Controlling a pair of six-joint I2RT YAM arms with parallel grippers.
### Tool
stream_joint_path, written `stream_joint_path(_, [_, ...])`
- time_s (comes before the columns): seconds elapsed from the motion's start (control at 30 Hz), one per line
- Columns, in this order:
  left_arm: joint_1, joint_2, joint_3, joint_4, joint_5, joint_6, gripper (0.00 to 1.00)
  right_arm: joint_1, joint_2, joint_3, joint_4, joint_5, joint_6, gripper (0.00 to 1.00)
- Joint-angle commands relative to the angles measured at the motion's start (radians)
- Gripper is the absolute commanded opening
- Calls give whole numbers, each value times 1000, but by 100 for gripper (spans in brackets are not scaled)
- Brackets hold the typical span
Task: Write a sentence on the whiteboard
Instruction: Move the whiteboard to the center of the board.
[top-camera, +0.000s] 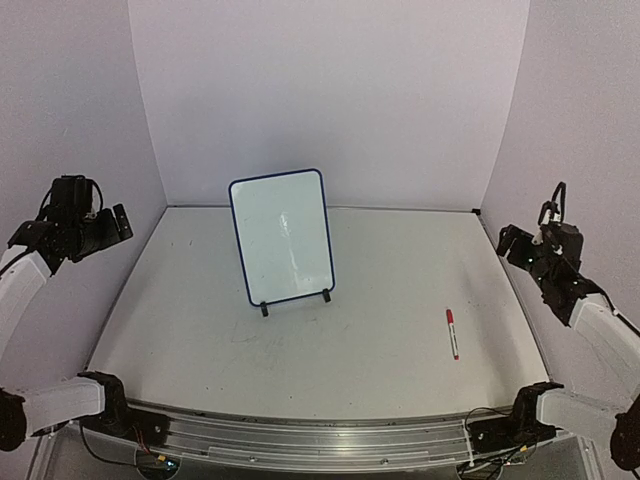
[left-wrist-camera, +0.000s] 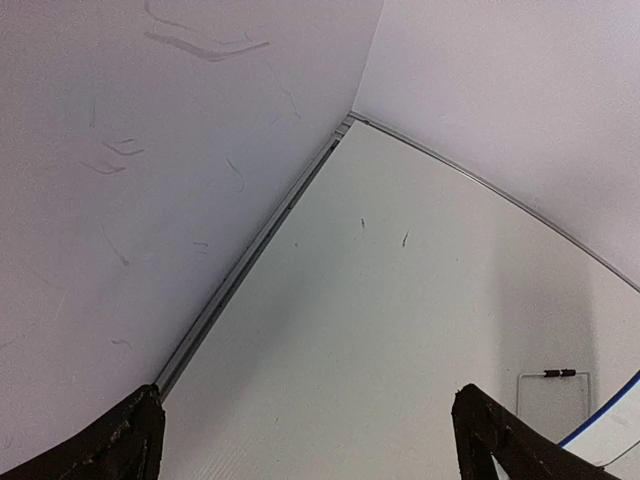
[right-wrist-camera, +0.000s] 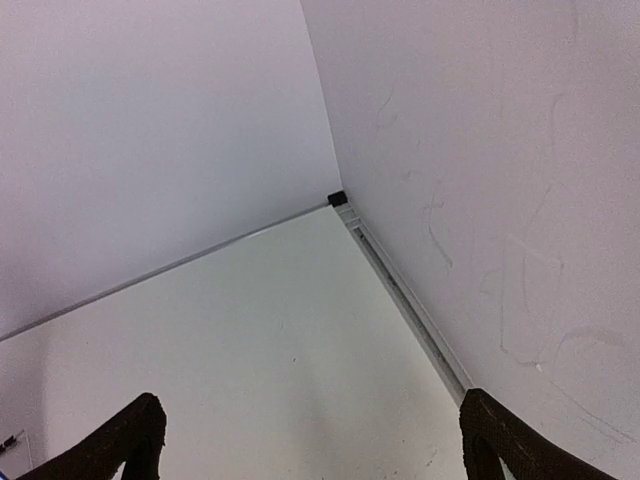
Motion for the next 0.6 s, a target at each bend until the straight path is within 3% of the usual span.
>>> stream_joint_path(0.0, [5, 48, 128, -42, 48, 89, 99, 0, 25, 70, -72, -206, -22, 98])
stream_joint_path(0.17, [4, 89, 130, 15, 78, 151, 99, 53, 106, 131, -120, -357, -18, 98])
stream_joint_path(0.37, [5, 84, 19, 167, 185, 206, 99, 356, 272, 206, -137, -209, -24, 94])
stream_joint_path(0.57, [5, 57, -32, 174, 192, 204, 99, 578, 553, 308, -76, -154, -19, 87])
